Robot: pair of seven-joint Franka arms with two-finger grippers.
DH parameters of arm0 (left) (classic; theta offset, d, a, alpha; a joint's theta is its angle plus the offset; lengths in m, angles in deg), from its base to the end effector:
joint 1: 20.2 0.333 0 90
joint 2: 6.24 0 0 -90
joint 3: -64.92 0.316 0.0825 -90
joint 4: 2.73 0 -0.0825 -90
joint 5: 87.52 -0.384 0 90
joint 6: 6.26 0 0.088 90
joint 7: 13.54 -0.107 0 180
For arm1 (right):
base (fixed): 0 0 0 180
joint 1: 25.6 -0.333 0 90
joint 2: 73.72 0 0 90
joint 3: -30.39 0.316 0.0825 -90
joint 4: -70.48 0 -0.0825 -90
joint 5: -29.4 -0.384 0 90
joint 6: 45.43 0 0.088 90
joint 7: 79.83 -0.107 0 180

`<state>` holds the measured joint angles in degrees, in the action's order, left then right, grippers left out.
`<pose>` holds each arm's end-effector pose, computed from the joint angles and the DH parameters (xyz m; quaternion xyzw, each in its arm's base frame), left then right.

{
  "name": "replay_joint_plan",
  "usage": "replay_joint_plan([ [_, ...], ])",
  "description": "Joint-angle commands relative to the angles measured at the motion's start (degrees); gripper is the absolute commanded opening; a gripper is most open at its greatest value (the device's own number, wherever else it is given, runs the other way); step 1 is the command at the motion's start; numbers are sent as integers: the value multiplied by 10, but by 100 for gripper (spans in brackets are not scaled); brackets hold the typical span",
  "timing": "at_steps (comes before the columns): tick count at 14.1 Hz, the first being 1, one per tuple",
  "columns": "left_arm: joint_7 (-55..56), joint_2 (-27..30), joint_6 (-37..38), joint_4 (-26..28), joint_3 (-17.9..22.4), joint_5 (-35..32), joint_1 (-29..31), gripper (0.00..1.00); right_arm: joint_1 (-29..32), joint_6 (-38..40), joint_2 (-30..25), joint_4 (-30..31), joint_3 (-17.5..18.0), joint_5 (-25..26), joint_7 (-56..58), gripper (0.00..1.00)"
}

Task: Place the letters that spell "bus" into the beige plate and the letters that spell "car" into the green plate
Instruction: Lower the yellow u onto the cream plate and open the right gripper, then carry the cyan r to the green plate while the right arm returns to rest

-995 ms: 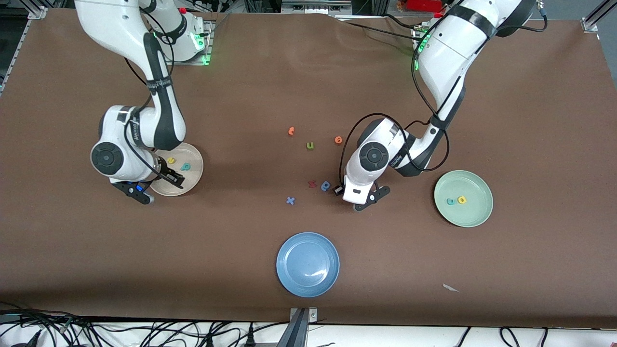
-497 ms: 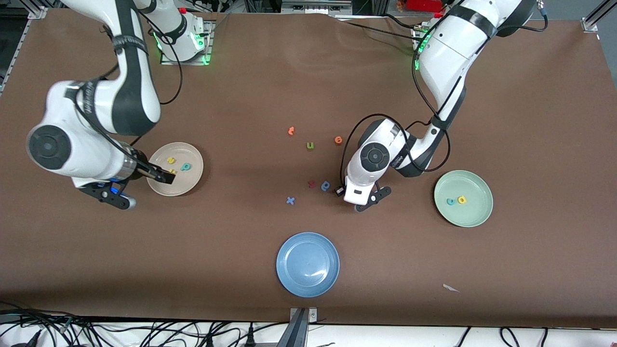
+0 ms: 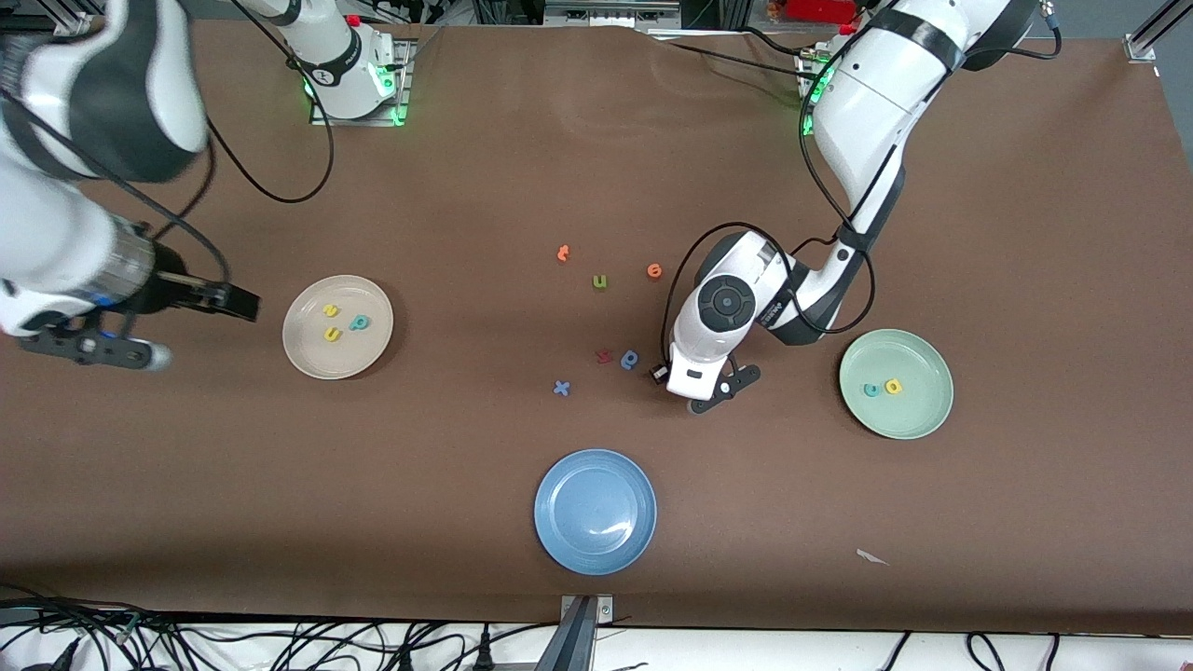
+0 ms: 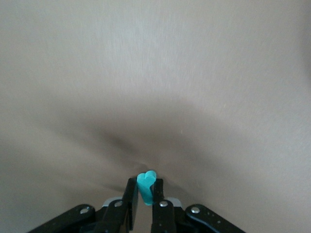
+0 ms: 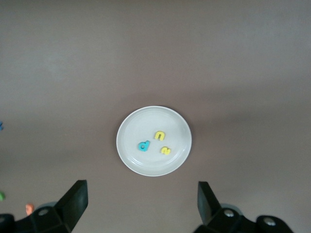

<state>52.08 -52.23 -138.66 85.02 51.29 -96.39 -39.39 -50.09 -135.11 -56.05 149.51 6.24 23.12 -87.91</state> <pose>0.6093 -0.3589 0.1901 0.9636 0.2657 -0.0207 0.0191 0.6336 0.0532 0.5430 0.9968 -0.0639 -0.0474 0.0114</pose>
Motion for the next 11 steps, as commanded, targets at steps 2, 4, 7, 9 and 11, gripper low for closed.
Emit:
replay_joint_plan([
  [2, -138, 40, 106, -34, -3, -13, 59, 0, 150, -47, -127, 155, 157, 68, 20, 100],
  [4, -250, 59, 137, -30, -2, -13, 100, 0, 250, -128, -204, 269, 267, 71, -9, 100],
  [7, -394, 66, 162, -22, 1, -16, 158, 0, 263, -126, -218, 272, 304, 69, -92, 100],
  [9, -472, 65, 162, -14, 1, -32, 197, 0, 263, -117, -219, 253, 294, 66, -75, 100],
  [11, -529, 64, 164, -6, 1, -48, 225, 0, 255, -116, -215, 238, 257, 43, -51, 100],
])
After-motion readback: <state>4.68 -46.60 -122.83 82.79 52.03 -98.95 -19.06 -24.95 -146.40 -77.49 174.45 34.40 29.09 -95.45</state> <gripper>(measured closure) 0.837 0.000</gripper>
